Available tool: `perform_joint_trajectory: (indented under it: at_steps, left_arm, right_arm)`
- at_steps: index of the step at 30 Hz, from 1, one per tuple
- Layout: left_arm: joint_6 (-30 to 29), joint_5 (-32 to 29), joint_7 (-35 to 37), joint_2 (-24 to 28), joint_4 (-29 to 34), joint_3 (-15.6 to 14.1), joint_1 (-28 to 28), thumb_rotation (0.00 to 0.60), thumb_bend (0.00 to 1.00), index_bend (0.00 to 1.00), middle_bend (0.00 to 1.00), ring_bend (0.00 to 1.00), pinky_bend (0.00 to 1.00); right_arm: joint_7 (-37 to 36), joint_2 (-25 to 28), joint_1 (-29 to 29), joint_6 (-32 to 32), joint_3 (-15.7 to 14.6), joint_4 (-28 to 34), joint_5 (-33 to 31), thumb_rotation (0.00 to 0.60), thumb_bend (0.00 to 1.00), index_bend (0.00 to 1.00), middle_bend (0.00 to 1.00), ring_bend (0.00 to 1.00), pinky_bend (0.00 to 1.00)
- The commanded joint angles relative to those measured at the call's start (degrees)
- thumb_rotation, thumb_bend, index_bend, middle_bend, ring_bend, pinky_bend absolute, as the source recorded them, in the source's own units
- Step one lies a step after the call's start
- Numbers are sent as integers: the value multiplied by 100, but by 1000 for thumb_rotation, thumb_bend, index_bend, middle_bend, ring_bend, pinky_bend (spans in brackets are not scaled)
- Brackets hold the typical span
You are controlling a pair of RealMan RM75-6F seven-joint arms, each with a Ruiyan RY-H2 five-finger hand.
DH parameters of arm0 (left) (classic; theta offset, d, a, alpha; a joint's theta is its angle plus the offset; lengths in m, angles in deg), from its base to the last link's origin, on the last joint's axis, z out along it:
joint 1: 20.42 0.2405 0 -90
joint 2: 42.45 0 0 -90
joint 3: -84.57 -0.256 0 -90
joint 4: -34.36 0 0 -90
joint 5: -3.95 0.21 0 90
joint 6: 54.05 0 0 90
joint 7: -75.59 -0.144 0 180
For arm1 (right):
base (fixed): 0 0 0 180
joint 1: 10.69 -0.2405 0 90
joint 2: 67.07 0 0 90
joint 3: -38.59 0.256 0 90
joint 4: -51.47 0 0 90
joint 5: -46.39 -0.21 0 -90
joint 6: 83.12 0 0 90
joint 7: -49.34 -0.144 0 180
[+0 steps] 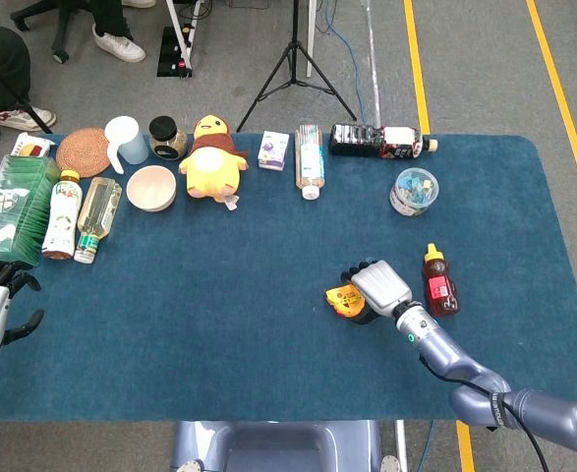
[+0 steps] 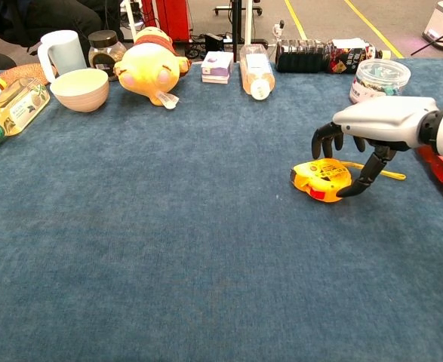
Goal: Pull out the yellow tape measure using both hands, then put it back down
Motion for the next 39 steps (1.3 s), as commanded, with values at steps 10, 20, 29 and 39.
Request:
perform_joint_trajectory:
  at_steps: [10,20,29,39]
  left_arm:
    - [-21,-31,62,17,-59,-32,37,600,246,436,282,204,288]
    - [-41,-50,124,20,-124,-47,64,600,246,436,282,204,287]
    - [17,-1,174,-5,-157,-56,21,600,246,436,282,207,302]
    - [350,-22,195,2,1,-39,-183,600,245,436,299,274,376]
  right_arm:
    - [-131,-319,-163,108,-51,-437,-25,413,208,322,372,314,407]
    - [-408,-134,-447,363,196,-461,-200,414,208,439,459,420,467]
    - [-767,-82,-404,138,209,-373,-37,414,215,587,612,584,584]
    - [-915,262,-310,-186,192,94,223,413,215,593,618,605,591]
